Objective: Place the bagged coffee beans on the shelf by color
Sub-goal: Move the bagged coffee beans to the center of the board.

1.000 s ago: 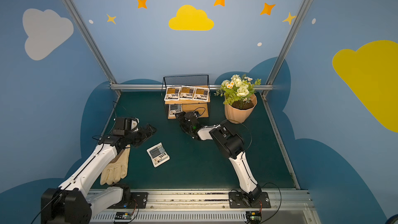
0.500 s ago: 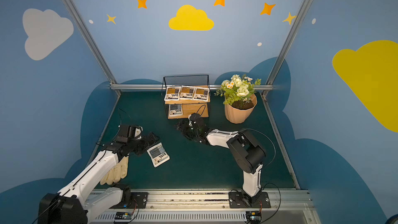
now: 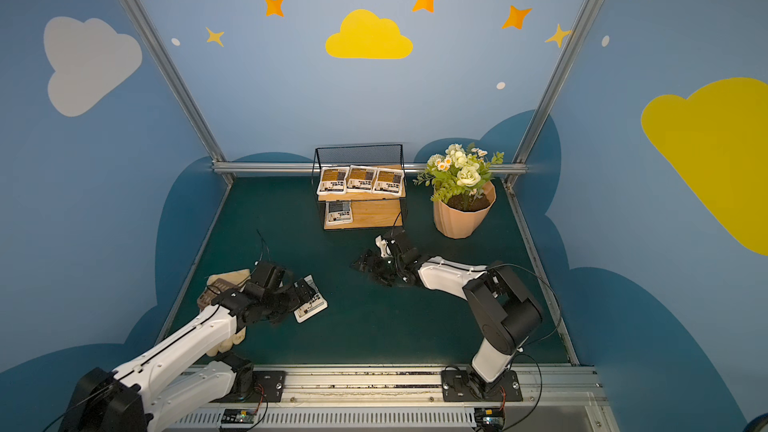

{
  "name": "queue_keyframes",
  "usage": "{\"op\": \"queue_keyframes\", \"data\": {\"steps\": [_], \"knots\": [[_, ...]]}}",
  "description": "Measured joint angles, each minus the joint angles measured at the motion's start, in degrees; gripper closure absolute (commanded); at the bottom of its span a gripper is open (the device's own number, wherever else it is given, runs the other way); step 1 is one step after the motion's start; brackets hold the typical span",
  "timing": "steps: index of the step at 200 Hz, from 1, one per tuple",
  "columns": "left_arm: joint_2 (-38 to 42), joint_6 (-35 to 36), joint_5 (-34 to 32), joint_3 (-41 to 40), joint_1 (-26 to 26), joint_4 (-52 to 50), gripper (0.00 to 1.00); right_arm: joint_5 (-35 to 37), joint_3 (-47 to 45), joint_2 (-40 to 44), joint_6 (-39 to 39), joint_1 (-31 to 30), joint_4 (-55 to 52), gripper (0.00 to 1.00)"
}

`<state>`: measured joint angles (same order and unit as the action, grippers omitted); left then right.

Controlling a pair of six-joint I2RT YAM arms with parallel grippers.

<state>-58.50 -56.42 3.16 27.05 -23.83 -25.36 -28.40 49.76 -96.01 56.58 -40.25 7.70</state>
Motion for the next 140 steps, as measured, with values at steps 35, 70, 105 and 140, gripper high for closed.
{"op": "queue_keyframes", "data": {"steps": [35, 70, 105, 140], "knots": [[-6.1, -1.9, -0.7, 0.0, -2.2, 5.6, 0.0, -1.6, -1.1, 0.3, -0.5, 0.7, -1.8, 0.12], [-12.0, -3.7, -1.9, 2.1, -5.2, 12.5, 0.0, -2.3, -2.6, 1.9, -1.2, 1.5, -3.3, 0.12], [-21.0, -4.6, -1.5, 7.4, -7.8, 19.5, 0.0, -2.3, -3.5, 3.3, -1.5, 2.6, -4.3, 0.12], [-25.6, -3.8, 1.2, 11.1, -8.4, 21.3, 0.0, -2.1, -4.5, 3.3, -1.3, 3.1, -4.5, 0.12]]}}
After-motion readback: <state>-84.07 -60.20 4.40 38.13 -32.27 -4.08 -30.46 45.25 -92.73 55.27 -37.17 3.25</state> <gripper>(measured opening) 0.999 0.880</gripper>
